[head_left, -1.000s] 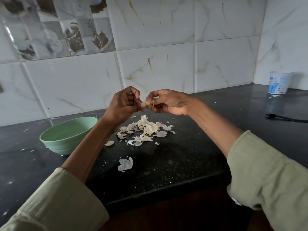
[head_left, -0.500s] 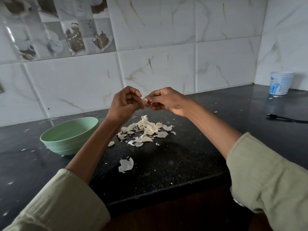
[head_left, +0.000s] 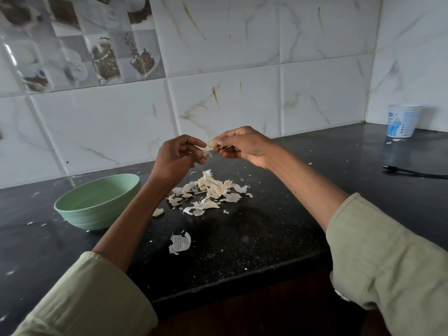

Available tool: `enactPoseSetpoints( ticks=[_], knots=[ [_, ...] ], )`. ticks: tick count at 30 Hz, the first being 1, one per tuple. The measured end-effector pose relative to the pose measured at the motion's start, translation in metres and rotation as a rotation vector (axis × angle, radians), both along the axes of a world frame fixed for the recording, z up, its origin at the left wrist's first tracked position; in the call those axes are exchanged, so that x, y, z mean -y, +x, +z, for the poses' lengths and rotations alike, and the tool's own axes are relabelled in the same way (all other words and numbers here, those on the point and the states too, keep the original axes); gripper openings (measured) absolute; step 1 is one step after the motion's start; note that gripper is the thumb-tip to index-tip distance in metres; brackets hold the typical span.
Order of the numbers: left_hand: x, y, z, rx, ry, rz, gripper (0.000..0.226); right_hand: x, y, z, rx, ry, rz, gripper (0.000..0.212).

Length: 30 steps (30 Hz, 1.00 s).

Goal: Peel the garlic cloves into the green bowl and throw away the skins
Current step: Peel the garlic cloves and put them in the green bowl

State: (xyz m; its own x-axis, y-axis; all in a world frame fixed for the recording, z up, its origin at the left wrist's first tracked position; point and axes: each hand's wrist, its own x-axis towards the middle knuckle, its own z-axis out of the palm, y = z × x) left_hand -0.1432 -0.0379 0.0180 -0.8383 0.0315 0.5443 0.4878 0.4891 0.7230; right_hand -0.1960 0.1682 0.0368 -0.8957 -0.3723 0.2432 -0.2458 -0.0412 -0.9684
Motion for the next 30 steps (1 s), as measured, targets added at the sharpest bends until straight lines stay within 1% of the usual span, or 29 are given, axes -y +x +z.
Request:
enactPoseSetpoints(
  ticks=[3, 5, 7, 8, 10, 14, 19, 22, 26, 30],
  knots=[
    [-0.002, 0.001, -0.002, -0.037, -0.127, 0.041, 0.022, 0.000, -0.001, 0.000, 0.007, 0.017, -0.007, 0.013],
    [-0.005, 0.001, -0.004, -0.035, -0.170, 0.044, 0.014, 0.000, -0.001, 0.001, 0.008, 0.025, -0.007, 0.017],
    [-0.006, 0.002, -0.006, -0.003, -0.167, 0.029, 0.003, 0.000, -0.002, 0.001, 0.002, 0.036, -0.003, 0.021],
    [-0.006, 0.003, -0.006, -0.006, -0.167, 0.036, 0.005, 0.000, -0.001, 0.001, -0.005, 0.044, -0.001, 0.021],
    [-0.005, 0.001, -0.005, -0.050, -0.179, 0.070, 0.015, 0.000, -0.001, 0.002, -0.024, 0.064, -0.003, 0.021],
    [-0.007, 0.001, -0.002, -0.056, -0.139, 0.092, 0.028, 0.001, -0.002, -0.001, -0.091, 0.119, -0.010, 0.023],
    [-0.012, 0.003, -0.004, -0.038, -0.105, 0.006, 0.019, 0.004, 0.000, -0.002, -0.168, 0.159, 0.012, 0.027],
    [-0.010, 0.002, -0.004, -0.061, -0.059, -0.034, 0.017, 0.004, 0.002, -0.002, -0.187, 0.153, 0.029, 0.025],
    [-0.009, 0.002, -0.002, -0.075, -0.023, -0.097, 0.018, 0.004, 0.004, -0.002, -0.107, 0.074, 0.101, 0.011],
    [-0.009, 0.003, -0.002, -0.071, 0.008, -0.132, 0.014, 0.005, 0.003, -0.001, -0.034, 0.016, 0.149, 0.010]
  ],
)
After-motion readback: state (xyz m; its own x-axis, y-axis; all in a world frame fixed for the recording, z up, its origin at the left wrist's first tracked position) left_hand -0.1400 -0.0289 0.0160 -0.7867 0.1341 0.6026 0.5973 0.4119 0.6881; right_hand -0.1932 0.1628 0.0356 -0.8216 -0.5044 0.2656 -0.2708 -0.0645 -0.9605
